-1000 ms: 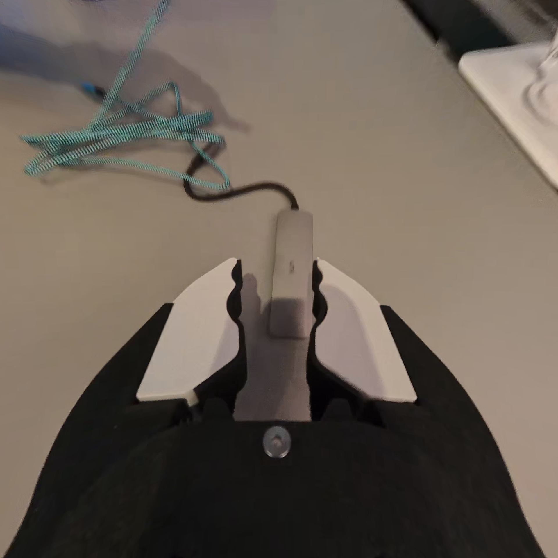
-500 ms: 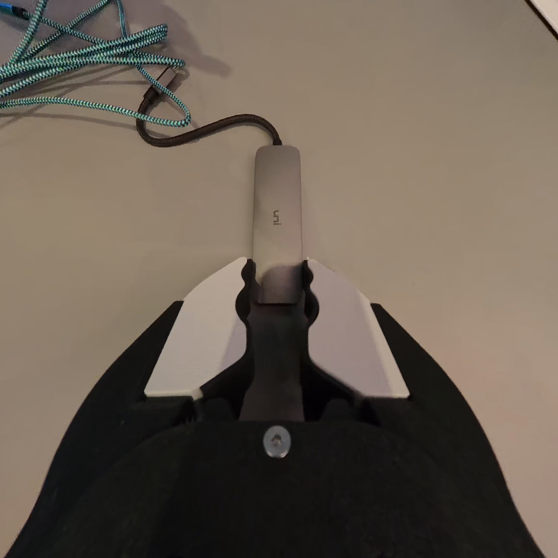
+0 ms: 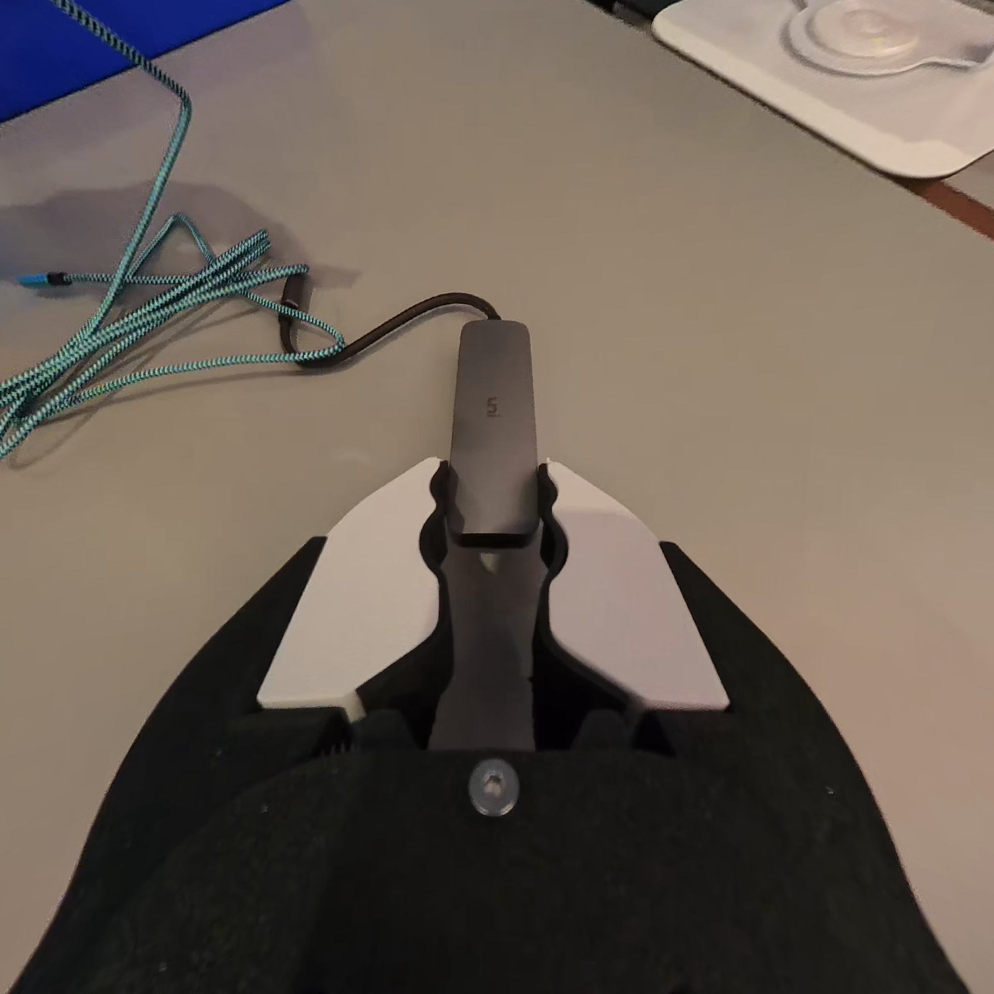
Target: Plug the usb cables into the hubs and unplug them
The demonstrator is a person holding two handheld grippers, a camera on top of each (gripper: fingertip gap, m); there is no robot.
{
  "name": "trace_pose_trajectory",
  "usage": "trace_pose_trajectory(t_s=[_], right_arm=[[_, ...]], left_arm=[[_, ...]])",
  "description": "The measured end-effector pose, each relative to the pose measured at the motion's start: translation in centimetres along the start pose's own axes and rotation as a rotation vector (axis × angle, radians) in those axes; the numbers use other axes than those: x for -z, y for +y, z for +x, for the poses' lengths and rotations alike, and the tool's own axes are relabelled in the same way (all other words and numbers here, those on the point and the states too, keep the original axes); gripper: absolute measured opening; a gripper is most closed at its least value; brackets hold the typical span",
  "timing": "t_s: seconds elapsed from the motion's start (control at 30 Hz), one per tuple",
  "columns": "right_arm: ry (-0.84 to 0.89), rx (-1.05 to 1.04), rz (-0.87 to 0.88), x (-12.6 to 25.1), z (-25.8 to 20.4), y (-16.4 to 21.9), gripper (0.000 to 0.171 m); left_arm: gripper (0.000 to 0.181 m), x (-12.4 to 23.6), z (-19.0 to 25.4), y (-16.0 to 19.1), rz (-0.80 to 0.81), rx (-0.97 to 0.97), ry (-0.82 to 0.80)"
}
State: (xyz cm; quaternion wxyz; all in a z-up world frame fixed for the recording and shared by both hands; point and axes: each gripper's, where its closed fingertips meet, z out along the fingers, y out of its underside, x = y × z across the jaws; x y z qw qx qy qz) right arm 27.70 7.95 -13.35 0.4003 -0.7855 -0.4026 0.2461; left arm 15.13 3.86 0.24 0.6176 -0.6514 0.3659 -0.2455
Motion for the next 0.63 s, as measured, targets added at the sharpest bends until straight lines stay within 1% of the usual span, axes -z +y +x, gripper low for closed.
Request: trace_pose_trajectory(t_s=[0.1, 0.33, 0.47, 0.63], right_arm=[[0.062, 0.002, 0.025, 0.6, 0.5, -1.5, 0.031], [0.129, -0.058, 0.156, 2.4, 0.3, -6.8, 0.030], [0.135, -0.091, 0.231, 2.9, -0.6, -9.1, 0.030], [0.138, -0.115, 0.324, 3.4, -1.7, -11.2, 0.030]], left_arm=[[0.004, 0.0, -0.1, -0.2, -0.004, 0.015, -0.001], [0.004, 0.3, 1.2, -1.2, -0.029, 0.007, 0.002], [0.004, 0.3, 2.0, -1.6, -0.036, 0.018, 0.012], [0.004, 0.0, 2.8, -0.8, -0.081, 0.031, 0.026]])
